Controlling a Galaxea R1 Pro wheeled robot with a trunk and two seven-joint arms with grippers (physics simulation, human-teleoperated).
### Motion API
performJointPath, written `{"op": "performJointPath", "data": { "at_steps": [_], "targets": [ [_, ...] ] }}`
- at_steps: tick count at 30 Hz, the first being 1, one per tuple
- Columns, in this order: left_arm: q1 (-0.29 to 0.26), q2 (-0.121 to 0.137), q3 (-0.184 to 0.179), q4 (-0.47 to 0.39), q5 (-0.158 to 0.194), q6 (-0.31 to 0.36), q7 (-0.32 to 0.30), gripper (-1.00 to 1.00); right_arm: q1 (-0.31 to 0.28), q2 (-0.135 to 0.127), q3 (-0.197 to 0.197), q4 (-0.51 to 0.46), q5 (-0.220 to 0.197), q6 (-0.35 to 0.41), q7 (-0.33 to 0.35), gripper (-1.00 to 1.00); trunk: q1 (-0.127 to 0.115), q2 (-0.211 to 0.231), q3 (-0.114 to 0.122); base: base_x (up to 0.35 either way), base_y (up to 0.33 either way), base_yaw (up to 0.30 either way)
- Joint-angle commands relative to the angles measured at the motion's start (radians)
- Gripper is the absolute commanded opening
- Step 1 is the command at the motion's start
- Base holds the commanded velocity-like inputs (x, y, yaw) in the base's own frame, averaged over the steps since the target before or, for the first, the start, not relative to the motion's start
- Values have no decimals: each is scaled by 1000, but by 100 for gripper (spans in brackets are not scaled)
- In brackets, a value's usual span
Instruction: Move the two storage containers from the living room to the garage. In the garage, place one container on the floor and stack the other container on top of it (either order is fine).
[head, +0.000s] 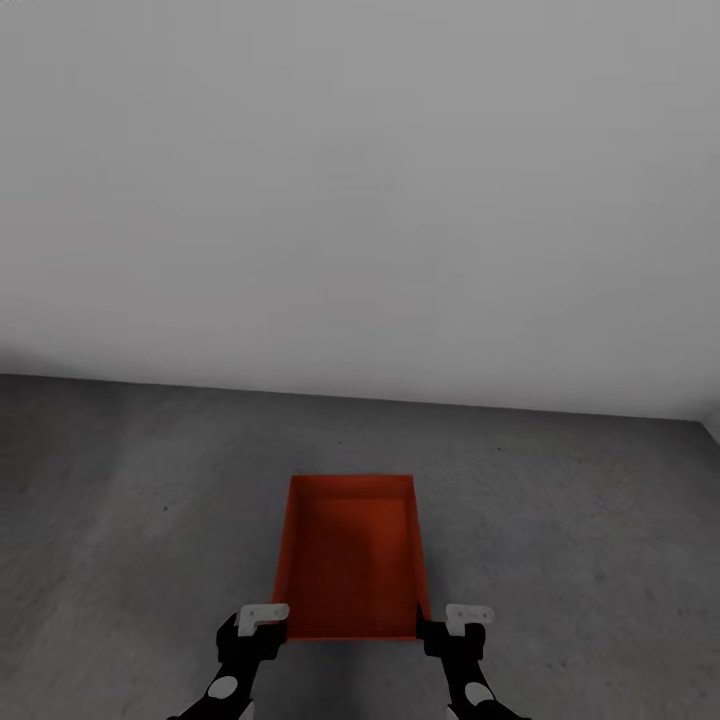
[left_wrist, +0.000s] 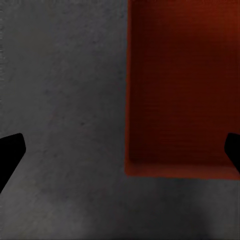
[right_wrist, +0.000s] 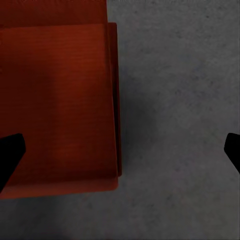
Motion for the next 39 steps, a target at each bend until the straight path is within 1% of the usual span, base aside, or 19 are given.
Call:
{"op": "performJointPath", "data": {
  "at_steps": [1, 8, 12, 17, 24, 30, 39],
  "targets": [
    [-1, 0, -8, 1, 1, -2, 9, 100, -1, 0, 9, 1, -5, -2, -6, 100, -4, 7, 2, 0, 0, 0],
    [-1, 0, -8, 0, 0, -2, 9, 100, -1, 0, 9, 1, -5, -2, -6, 100, -31, 56, 24, 0, 0, 0],
    [-1, 0, -8, 0, 0, -5, 9, 100, -1, 0, 9, 1, -5, -3, -6, 100, -31, 56, 24, 0, 0, 0],
    [-1, 0, -7, 1, 5, -31, 9, 100, -1, 0, 10, 1, -5, -15, -6, 100, -31, 56, 24, 0, 0, 0],
    [0, -2, -5, 6, 7, -33, 9, 100, -1, 0, 10, 1, -5, -26, -6, 100, -31, 56, 24, -20, 0, 0],
    [-1, -3, -2, 29, 6, -34, 10, 100, -1, 0, 10, 1, -5, -27, -6, 100, -31, 56, 24, -245, 0, 0],
    [0, -3, -2, 34, 6, -35, 10, 100, -1, 0, 10, 1, -5, -27, -6, 100, -31, 56, 24, -335, 0, 0]
  ]
}}
